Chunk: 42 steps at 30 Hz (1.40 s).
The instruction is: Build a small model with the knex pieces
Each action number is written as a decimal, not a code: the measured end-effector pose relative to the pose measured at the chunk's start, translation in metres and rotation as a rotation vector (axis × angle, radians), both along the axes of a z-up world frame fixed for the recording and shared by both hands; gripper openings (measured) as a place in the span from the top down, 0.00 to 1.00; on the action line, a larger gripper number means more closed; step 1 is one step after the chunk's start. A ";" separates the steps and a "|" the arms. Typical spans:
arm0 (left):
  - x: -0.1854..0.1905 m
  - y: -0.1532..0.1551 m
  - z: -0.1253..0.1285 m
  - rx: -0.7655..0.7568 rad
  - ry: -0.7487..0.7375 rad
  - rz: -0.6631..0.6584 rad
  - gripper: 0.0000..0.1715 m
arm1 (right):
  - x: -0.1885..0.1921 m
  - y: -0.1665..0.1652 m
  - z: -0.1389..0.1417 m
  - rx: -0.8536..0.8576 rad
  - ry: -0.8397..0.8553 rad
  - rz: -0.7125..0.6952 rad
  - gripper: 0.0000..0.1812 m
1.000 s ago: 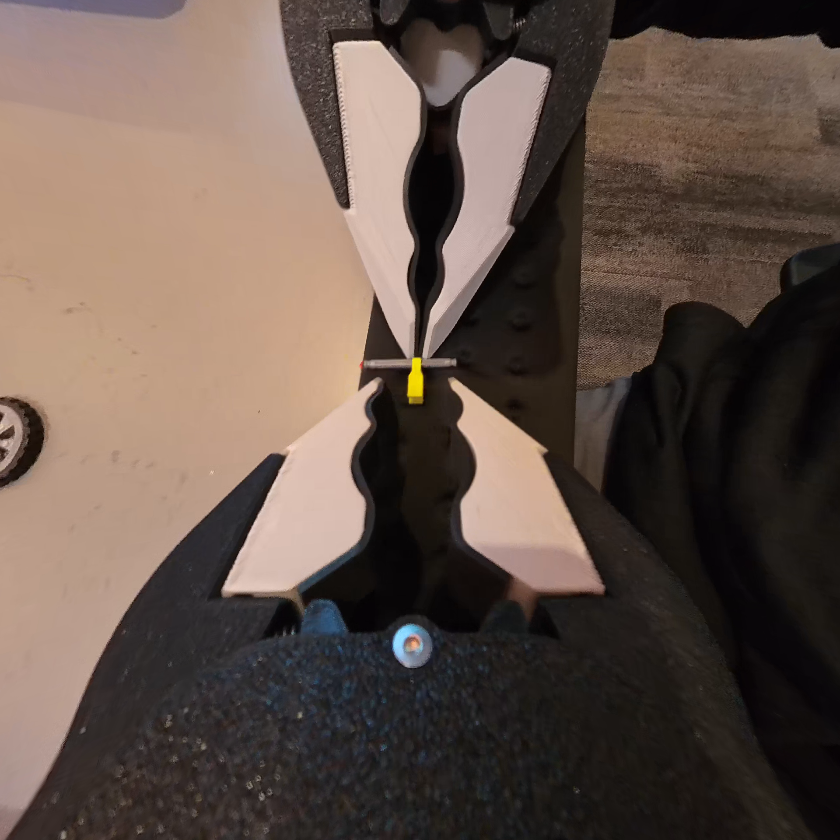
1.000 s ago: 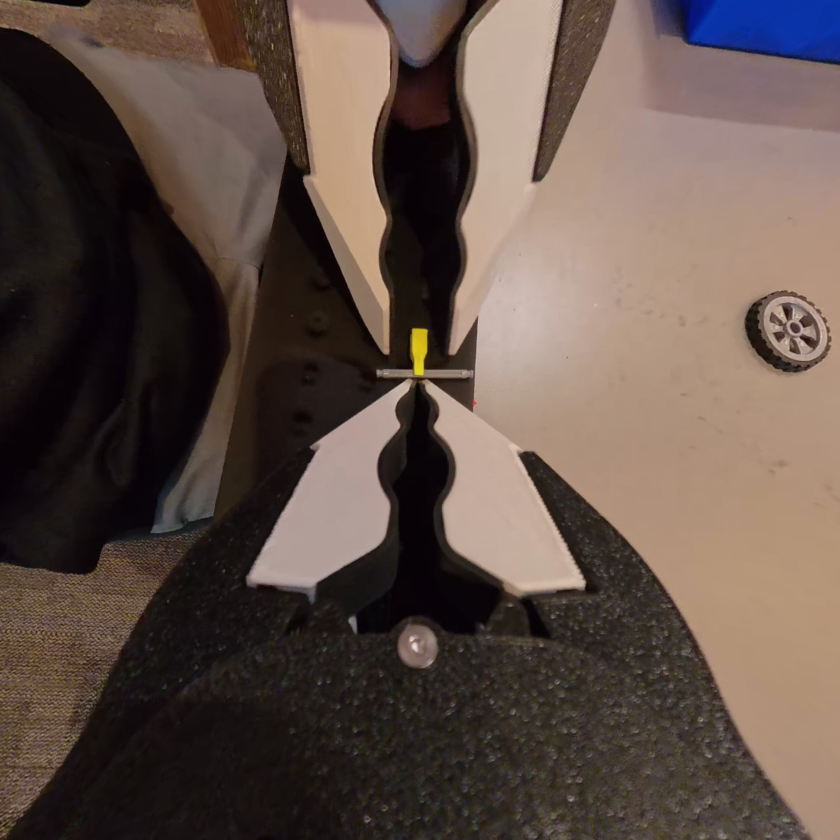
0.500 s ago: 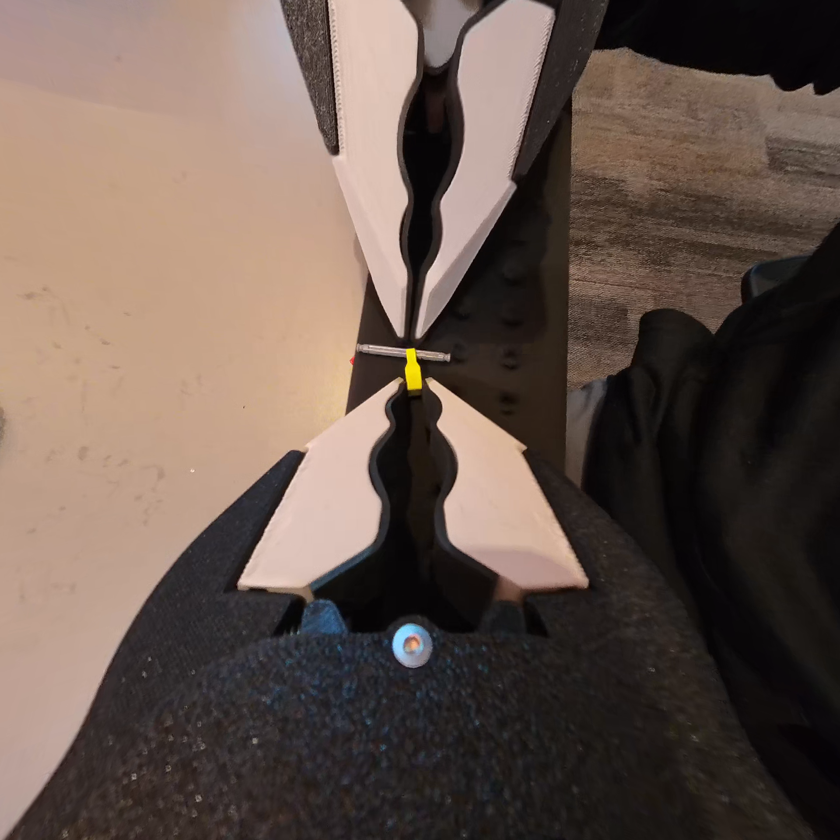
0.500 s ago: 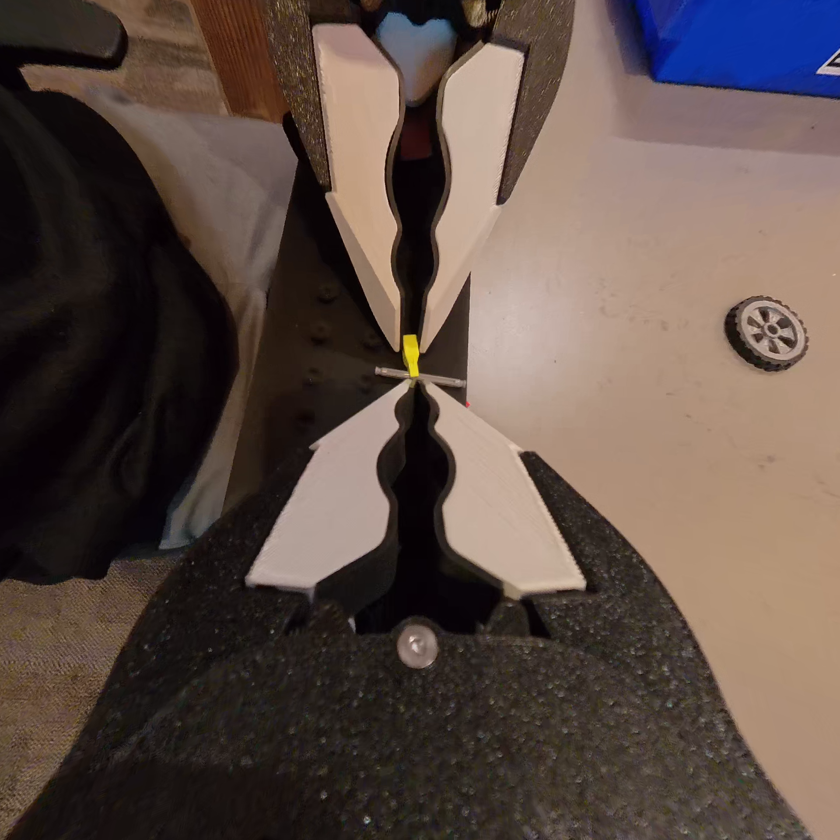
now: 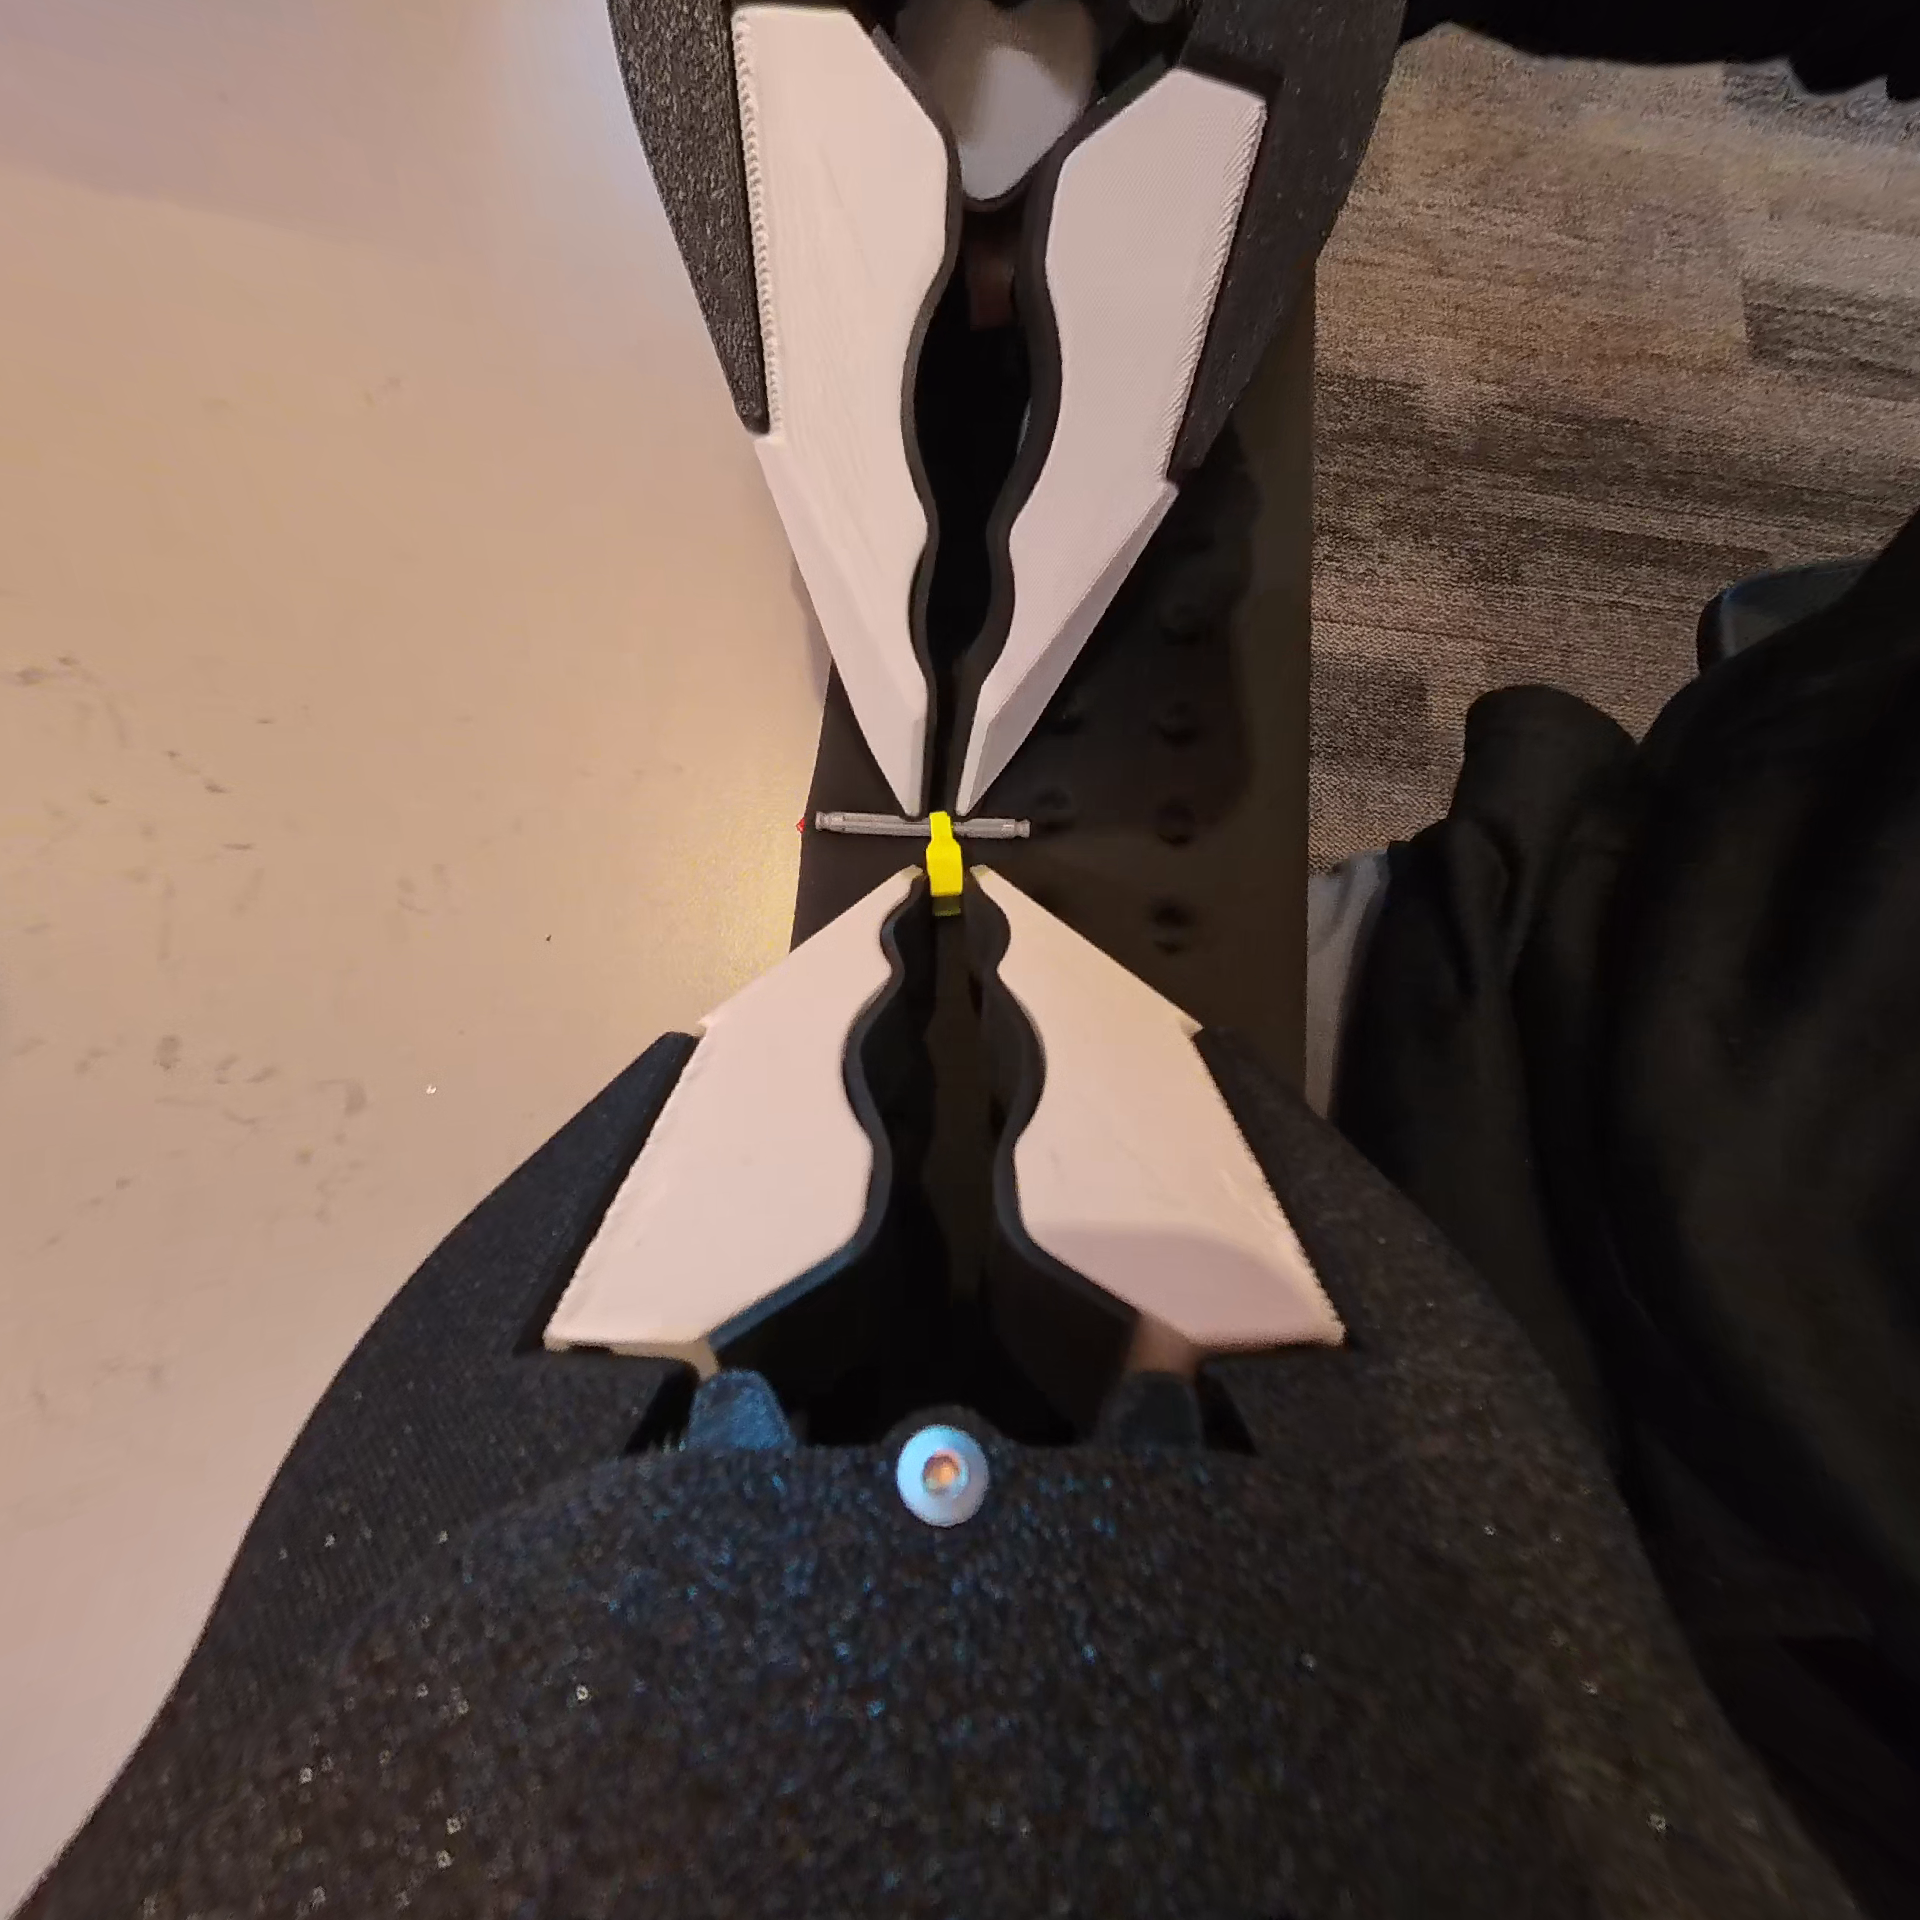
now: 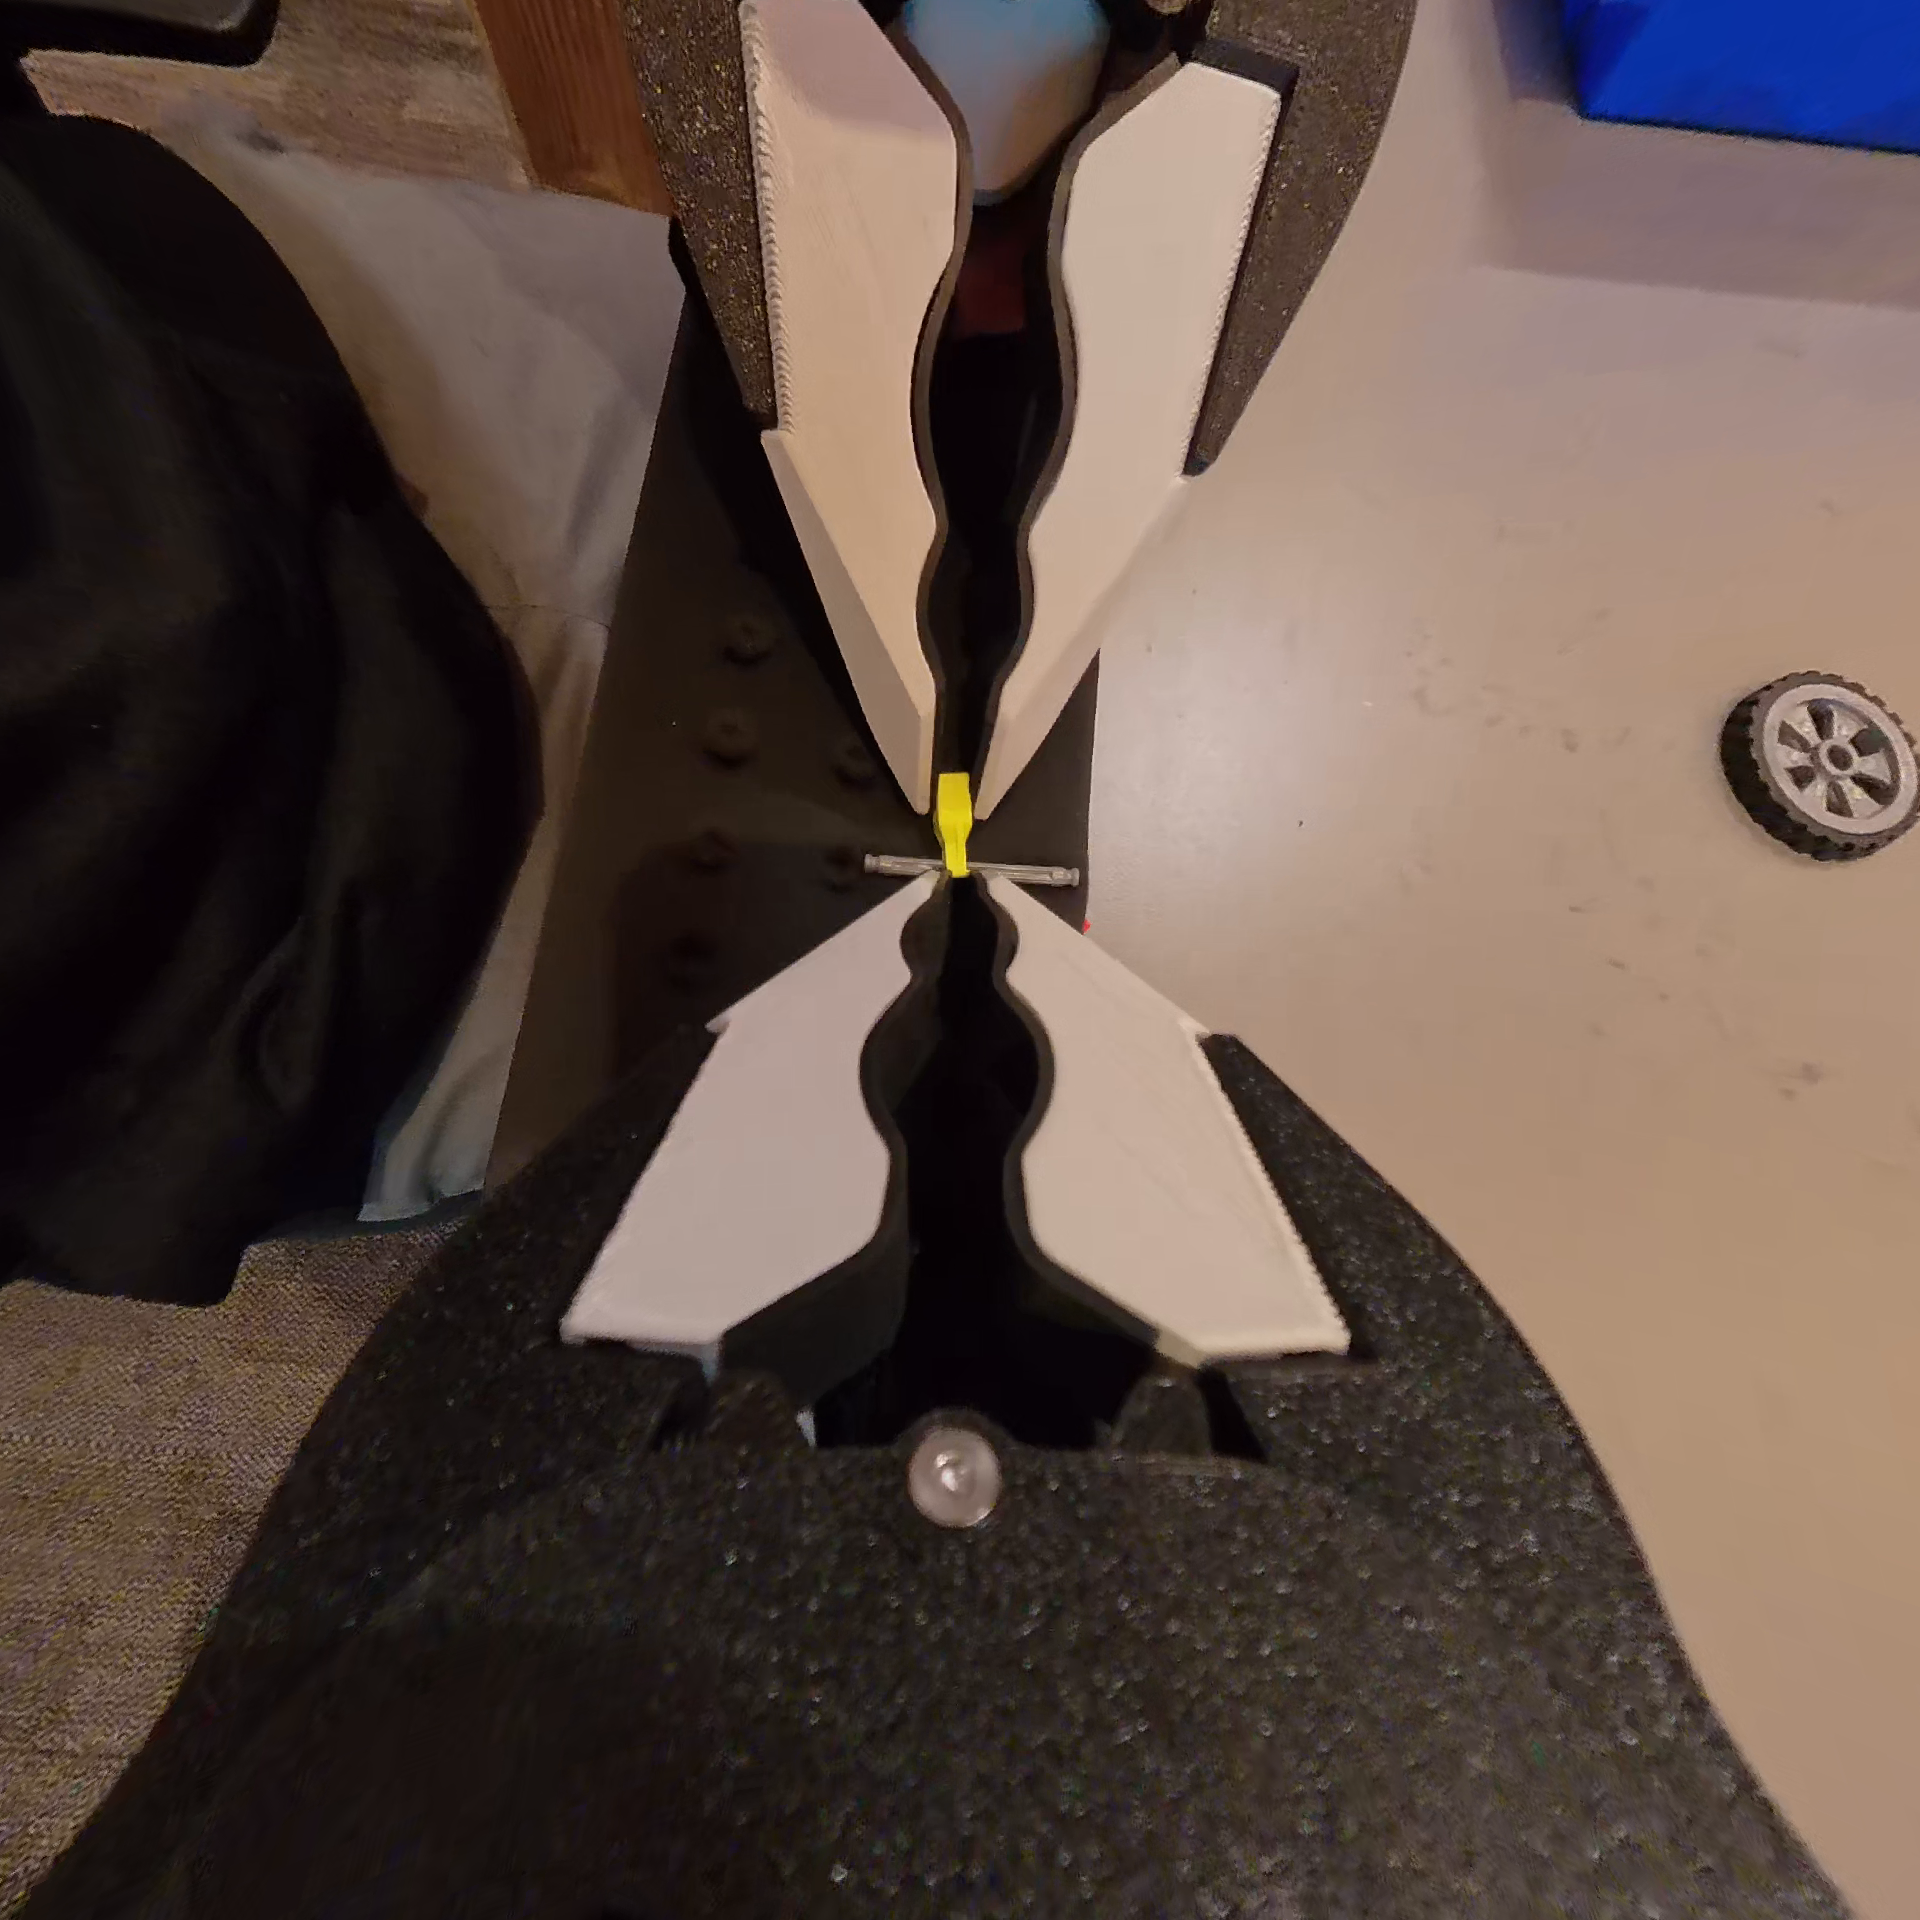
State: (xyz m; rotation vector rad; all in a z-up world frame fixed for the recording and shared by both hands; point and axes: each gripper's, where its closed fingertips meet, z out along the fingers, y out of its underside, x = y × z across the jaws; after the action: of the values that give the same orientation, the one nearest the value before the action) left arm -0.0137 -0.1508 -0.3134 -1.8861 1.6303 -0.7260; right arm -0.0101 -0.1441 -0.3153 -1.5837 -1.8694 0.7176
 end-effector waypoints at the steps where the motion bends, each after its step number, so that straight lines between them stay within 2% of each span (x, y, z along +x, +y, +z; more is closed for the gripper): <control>1: 0.000 0.000 0.000 -0.003 0.003 0.000 0.99 | 0.000 0.000 0.000 -0.002 0.000 0.004 0.99; 13: 0.000 0.001 0.000 0.005 -0.001 0.007 0.99 | -0.002 0.001 0.001 0.034 0.019 0.019 1.00; 17: -0.001 0.011 0.019 0.006 -0.127 0.080 0.98 | 0.000 0.008 0.018 0.043 0.110 -0.044 0.96; 18: -0.002 0.013 0.026 0.003 -0.172 0.091 0.98 | 0.000 0.009 0.024 0.028 0.143 -0.057 0.92; 21: -0.003 0.017 0.040 0.018 -0.256 0.090 0.98 | 0.000 0.013 0.036 0.006 0.209 -0.081 0.90; 24: -0.002 0.020 0.045 0.023 -0.289 0.092 0.98 | -0.003 0.015 0.041 -0.012 0.237 -0.103 0.85; 27: -0.008 0.026 0.045 0.047 -0.279 0.109 0.98 | 0.000 0.020 0.038 -0.003 0.226 -0.141 0.84; 30: -0.013 0.033 0.049 -0.028 -0.321 0.137 0.98 | 0.002 0.025 0.038 -0.011 0.218 -0.168 0.85; 37: -0.040 0.057 0.031 0.028 -0.183 0.190 0.98 | 0.003 0.049 0.010 0.115 0.030 -0.206 0.86; 42: -0.048 0.076 0.024 0.011 -0.157 0.199 0.98 | -0.006 0.090 0.006 0.114 -0.001 -0.258 0.86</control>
State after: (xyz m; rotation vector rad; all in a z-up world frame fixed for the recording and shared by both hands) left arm -0.0618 -0.0746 -0.2893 -1.8989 1.3267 -0.7581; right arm -0.0163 -0.0544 -0.3092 -1.7088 -1.6353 0.4880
